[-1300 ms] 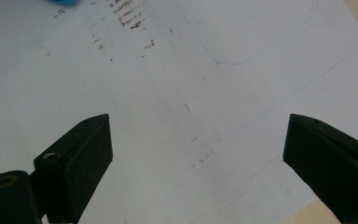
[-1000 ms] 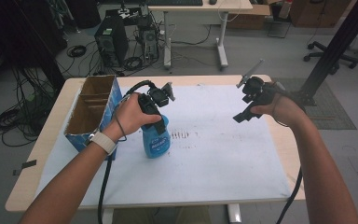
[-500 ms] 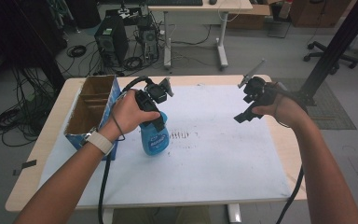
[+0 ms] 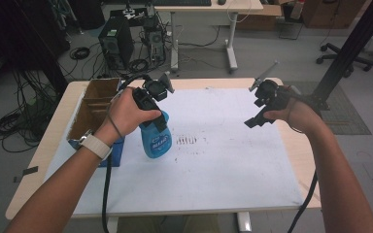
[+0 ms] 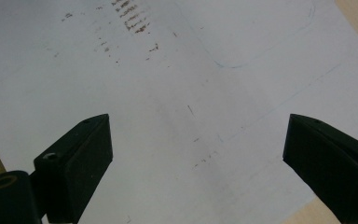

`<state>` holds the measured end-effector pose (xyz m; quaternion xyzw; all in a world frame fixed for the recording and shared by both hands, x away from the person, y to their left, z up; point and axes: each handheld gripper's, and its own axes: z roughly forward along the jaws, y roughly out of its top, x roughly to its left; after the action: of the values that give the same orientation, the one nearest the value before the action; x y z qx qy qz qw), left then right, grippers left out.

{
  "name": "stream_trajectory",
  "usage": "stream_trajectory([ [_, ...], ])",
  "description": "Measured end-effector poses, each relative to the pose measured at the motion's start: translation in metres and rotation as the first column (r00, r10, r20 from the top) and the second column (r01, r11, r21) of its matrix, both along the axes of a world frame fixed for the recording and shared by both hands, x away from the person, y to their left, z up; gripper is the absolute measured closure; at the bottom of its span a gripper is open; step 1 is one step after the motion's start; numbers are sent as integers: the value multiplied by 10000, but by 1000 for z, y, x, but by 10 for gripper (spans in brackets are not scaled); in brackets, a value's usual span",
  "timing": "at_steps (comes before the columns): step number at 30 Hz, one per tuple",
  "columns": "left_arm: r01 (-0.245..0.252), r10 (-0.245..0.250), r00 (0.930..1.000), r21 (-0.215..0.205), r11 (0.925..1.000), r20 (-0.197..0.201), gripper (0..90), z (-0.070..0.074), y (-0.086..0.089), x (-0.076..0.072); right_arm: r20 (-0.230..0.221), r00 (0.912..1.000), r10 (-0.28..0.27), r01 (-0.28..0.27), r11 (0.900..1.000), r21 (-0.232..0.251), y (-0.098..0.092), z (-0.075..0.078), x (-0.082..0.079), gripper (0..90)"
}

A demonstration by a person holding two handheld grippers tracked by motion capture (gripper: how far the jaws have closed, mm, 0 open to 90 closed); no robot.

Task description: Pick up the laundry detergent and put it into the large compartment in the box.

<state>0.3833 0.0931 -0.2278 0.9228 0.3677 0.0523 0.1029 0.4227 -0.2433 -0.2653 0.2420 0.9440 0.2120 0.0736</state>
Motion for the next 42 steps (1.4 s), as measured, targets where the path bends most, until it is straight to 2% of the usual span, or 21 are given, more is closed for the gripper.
stream_trajectory([
  [12, -769, 774, 9966, -161, 9969, 284, 372, 25, 7, -7, 25, 10000, 10, -10, 10000, 12, -1, 1, -1, 82],
  [17, -997, 1003, 9946, -236, 9947, 262, 372, 32, 9, -10, 12, 10000, 44, -44, 10000, 3, 0, 1, -2, 82],
  [18, -1101, 1108, 9936, -307, 9934, 231, 372, 37, 10, -11, 15, 10000, 52, -52, 10000, 13, 0, 1, -2, 82],
  [26, -1277, 1285, 9911, -230, 9915, 347, 372, 51, 12, -15, 24, 9999, 101, -101, 9999, 7, 0, 2, -3, 82],
  [36, -1657, 1678, 9845, -424, 9853, 508, 372, 69, 16, -19, 75, 9998, 176, -176, 9998, 14, 1, 4, -4, 82],
  [42, -1791, 1819, 9823, -602, 9820, 439, 372, 81, 24, -20, 88, 9998, 199, -200, 9998, 31, 2, 4, -4, 82],
])
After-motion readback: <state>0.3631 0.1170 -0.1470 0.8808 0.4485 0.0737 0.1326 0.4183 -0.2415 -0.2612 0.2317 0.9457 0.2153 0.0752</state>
